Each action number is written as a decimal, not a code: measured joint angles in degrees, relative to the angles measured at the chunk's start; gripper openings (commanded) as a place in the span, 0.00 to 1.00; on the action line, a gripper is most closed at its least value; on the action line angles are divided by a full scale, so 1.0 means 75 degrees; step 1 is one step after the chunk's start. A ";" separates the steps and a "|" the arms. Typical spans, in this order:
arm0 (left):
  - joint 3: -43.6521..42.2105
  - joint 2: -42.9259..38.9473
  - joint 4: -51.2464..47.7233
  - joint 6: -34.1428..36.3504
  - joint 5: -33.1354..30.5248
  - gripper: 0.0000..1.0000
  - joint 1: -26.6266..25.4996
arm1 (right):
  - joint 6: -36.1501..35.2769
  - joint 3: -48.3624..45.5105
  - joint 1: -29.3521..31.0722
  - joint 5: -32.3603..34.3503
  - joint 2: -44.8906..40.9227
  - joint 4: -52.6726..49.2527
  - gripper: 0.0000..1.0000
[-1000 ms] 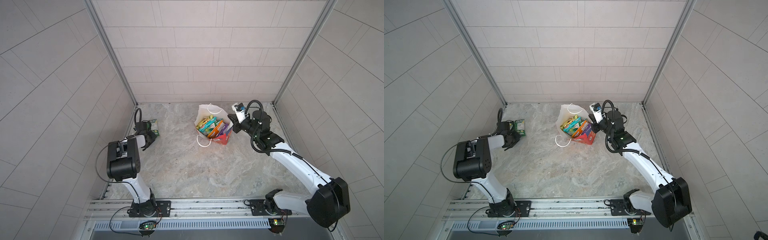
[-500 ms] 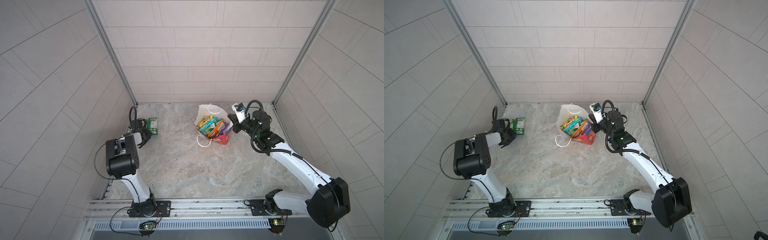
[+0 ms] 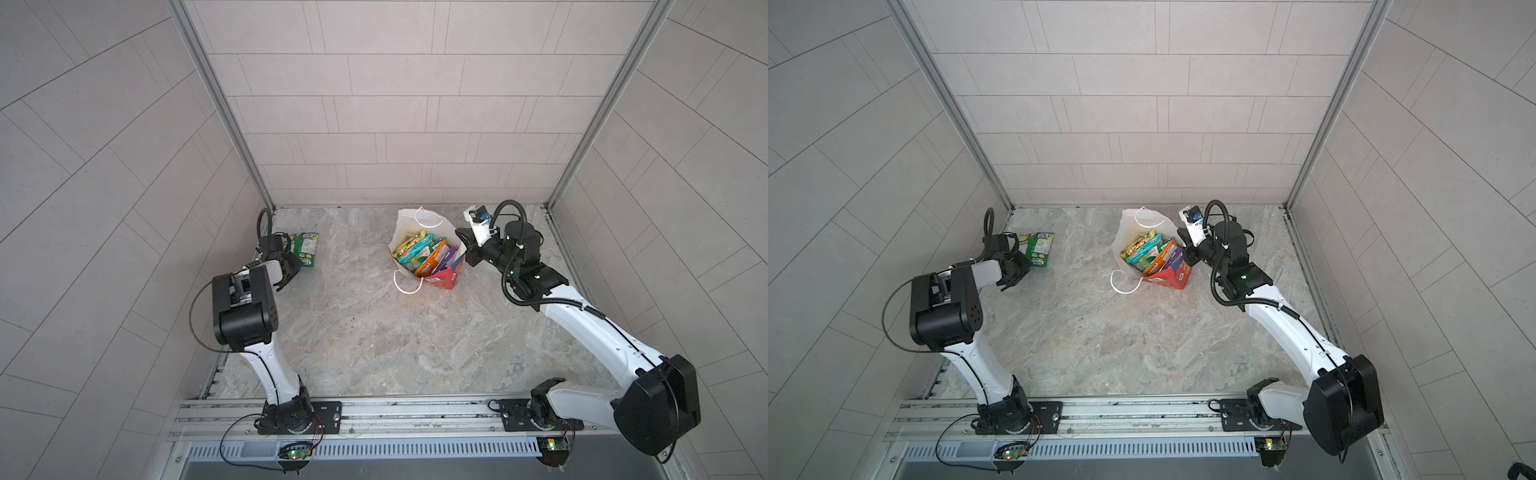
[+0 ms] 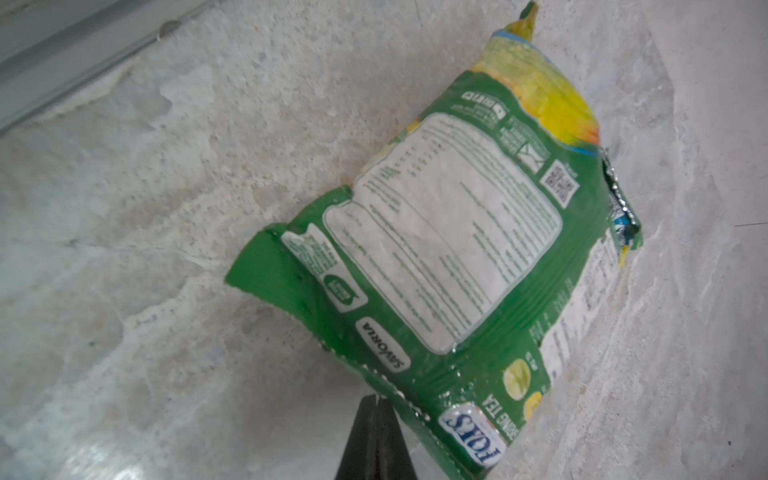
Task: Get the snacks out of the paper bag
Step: 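Move the left gripper back into the bag while the right gripper holds the rim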
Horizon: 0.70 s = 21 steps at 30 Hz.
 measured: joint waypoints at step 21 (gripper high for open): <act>-0.0466 -0.6108 -0.0411 0.0522 0.0752 0.51 -0.3083 | -0.1035 0.0119 0.1676 -0.0047 -0.0090 -0.0997 0.00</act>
